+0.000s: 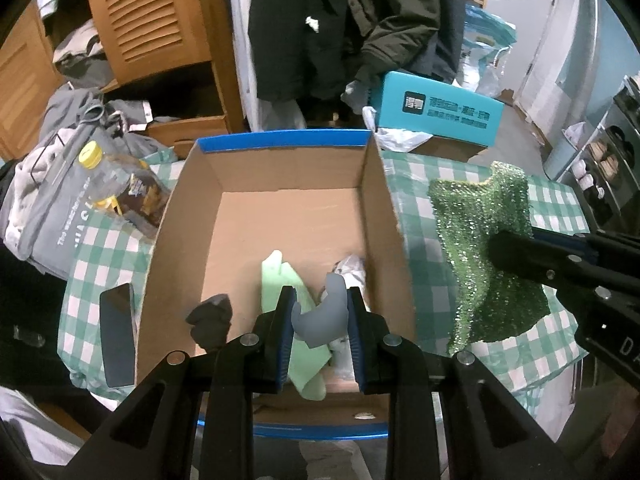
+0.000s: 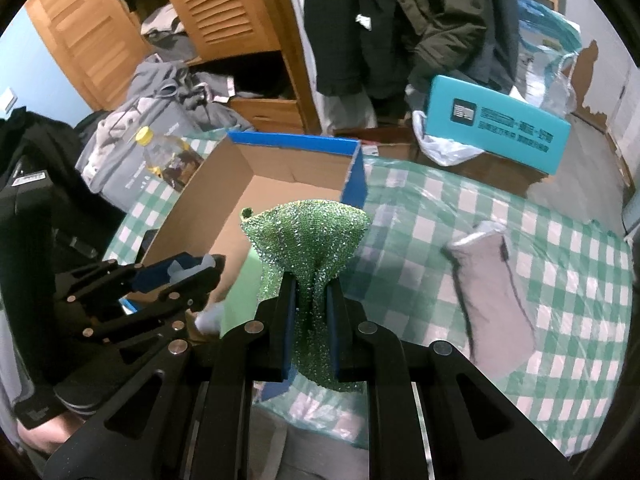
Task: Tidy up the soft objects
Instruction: 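Carry the white piece and green scrubber with both tools over the box, then open both tools to drop the white piece and scrubber into the box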
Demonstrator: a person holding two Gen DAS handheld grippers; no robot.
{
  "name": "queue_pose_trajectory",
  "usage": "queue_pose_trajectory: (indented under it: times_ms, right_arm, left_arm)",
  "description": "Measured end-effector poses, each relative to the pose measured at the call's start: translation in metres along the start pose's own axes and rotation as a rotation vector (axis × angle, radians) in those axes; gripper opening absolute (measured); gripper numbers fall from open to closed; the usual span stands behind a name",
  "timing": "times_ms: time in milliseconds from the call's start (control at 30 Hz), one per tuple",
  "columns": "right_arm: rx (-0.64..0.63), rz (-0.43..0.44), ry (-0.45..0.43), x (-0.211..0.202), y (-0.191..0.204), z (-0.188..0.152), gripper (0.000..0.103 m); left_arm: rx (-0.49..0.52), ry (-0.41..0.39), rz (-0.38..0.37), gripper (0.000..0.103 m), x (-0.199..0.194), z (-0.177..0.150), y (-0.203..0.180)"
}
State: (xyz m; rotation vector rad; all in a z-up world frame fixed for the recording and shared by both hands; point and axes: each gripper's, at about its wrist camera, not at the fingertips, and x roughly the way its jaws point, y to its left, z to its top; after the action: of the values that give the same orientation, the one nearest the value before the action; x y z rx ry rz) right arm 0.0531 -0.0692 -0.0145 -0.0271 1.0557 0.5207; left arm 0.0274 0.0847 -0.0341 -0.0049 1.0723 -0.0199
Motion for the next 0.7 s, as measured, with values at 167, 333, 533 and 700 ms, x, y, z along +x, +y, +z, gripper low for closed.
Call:
queue_pose_trajectory:
  times_ms: [167,333,533,700]
  right_arm:
    - [-0.019,0.008,0.019,0.013,0.014,0.005,0.013]
    - [-0.038,0.016,0.039,0.026,0.029,0.010,0.013]
    - [-0.053,0.028,0.065,0.043,0.041,0.013,0.013]
    - [-0.056,0.037,0.085,0.055,0.046,0.015,0.013]
  left_arm:
    - [-0.022,0.010,0.004,0.025,0.005,-0.002,0.015]
    - [-0.051,0.016,0.016,0.025,0.009,-0.003,0.033]
    - [-0.073,0.031,0.021,0.025,0.015,-0.006,0.046]
    - [-0.092,0.039,0.026,0.026,0.019,-0.007,0.055]
